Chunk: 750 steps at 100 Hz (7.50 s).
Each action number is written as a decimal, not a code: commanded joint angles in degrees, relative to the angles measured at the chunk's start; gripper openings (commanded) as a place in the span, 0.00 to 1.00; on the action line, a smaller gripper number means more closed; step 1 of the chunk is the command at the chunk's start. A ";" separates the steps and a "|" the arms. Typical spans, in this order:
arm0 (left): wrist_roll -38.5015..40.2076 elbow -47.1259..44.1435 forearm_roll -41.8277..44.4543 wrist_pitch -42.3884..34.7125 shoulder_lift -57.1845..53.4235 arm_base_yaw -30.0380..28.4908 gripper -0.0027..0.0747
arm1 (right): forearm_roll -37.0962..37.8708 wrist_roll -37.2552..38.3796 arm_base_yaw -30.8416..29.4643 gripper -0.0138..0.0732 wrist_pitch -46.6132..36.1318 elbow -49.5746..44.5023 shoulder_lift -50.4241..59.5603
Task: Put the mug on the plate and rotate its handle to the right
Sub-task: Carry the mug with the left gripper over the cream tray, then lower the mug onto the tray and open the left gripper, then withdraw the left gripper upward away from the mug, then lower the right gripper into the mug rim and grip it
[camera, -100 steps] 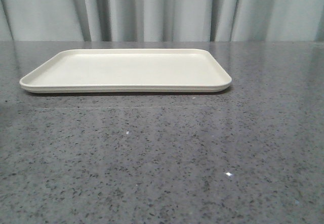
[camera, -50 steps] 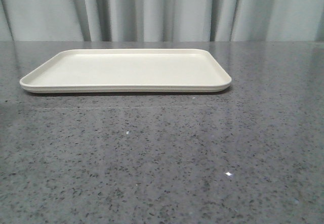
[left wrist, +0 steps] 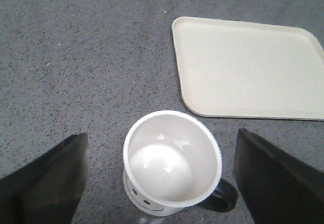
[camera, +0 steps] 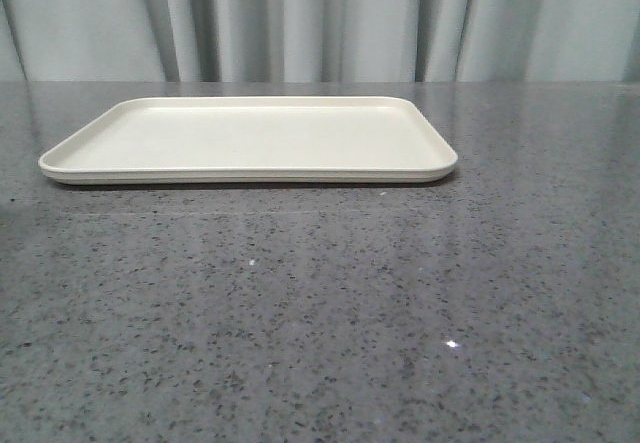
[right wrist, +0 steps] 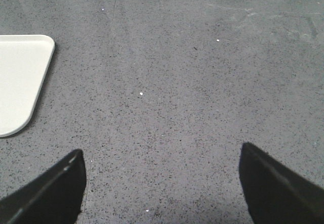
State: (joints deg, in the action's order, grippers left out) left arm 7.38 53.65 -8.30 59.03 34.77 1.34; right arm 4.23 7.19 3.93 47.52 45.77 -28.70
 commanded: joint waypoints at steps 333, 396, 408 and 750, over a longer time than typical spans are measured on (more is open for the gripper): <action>-2.73 46.63 -5.79 1.09 68.43 21.64 0.01 | 0.47 -0.28 -0.35 0.86 -3.50 2.04 -0.77; -3.06 46.99 -5.79 0.88 68.43 21.64 0.37 | 0.47 -0.28 -0.35 0.86 -3.54 2.04 -0.77; -3.06 46.99 -5.79 0.74 68.43 21.64 0.58 | 0.47 -0.28 -0.35 0.86 -3.54 2.04 -0.77; -5.07 -10.18 2.92 -19.51 6.28 5.76 0.63 | -16.12 -9.78 29.43 0.86 -6.82 52.28 -72.08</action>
State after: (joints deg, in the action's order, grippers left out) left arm 2.36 42.01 -5.08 43.58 41.26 7.29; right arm -12.94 -3.17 33.37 43.10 95.39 -102.12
